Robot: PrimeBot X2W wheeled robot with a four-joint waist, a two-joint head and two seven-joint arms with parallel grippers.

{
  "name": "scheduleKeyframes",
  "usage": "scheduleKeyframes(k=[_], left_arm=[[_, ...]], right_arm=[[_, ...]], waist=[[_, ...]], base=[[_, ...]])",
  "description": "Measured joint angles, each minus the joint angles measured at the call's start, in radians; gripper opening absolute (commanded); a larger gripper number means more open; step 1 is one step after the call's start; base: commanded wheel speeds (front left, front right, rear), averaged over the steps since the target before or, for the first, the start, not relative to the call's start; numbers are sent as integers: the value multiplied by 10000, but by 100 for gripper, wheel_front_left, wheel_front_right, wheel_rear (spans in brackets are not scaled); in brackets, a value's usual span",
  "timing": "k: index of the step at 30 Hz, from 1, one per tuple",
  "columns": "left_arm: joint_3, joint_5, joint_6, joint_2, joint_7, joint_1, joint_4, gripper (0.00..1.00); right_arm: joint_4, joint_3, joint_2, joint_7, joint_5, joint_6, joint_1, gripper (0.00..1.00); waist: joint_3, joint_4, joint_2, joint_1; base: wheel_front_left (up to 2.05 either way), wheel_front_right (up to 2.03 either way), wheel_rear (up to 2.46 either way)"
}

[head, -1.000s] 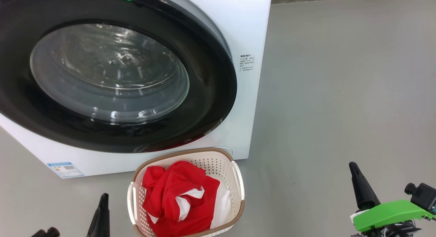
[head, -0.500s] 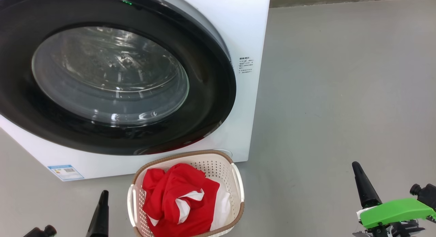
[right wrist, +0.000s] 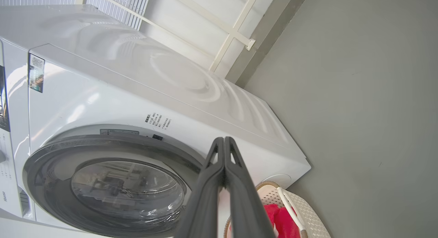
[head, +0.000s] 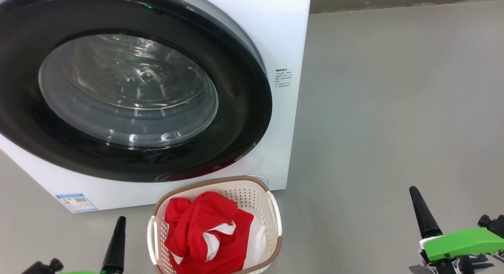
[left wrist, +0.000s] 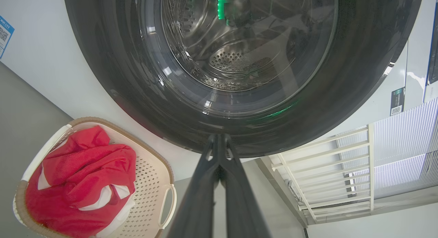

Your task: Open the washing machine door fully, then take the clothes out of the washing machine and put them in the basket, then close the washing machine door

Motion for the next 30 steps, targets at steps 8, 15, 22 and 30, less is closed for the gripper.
scheduleKeyframes(k=[8, 15, 22, 30], left_arm=[[0, -796, 0, 4, 265, -1, 23, 0], [2, -1538, 0, 8, 435, -35, 71, 0], [6, -2291, 0, 12, 617, -203, 98, 0], [12, -3126, 0, 17, 872, -204, 119, 0]], right_arm=[[-13, -63, 59, 219, 738, 0, -79, 0], [-19, -159, 86, 416, 1342, 0, -115, 0], [-56, -334, 109, 614, 1958, 0, -214, 0], [-63, -393, 140, 840, 2650, 0, -215, 0]], waist=[[-72, -12, 0, 0], [-134, -23, 0, 0], [-196, -33, -1, 0], [-267, -46, 0, 0]], base=[[0, 0, 0], [0, 0, 0], [0, 0, 0], [0, 0, 0]])
